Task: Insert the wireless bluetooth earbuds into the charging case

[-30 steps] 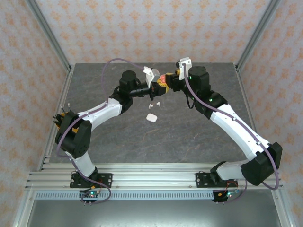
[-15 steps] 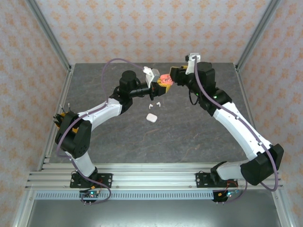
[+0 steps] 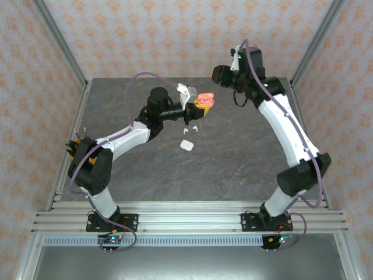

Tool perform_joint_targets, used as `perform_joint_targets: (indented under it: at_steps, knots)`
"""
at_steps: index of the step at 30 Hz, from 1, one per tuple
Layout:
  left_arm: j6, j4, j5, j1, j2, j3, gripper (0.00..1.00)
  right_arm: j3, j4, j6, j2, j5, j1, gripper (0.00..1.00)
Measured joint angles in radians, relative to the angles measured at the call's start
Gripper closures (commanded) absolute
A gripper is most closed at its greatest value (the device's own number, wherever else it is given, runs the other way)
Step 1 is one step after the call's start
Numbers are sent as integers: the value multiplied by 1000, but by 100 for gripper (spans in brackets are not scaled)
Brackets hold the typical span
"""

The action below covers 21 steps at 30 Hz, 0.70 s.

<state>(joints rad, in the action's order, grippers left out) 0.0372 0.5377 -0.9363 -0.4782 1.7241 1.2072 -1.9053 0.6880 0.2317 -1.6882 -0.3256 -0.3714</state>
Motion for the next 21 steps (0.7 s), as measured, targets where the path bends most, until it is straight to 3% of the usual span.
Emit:
perform_joint_targets:
  at_steps: [8, 14, 21]
  knots:
    - [18, -30, -7, 0, 0, 0, 100, -175, 220, -23, -208, -104, 0, 67]
    - [24, -47, -7, 0, 0, 0, 100, -163, 266, -48, -198, -155, -1, 71]
    - [23, -69, 2, -6, 0, 0, 100, -43, 284, -75, -81, -175, -12, 73]
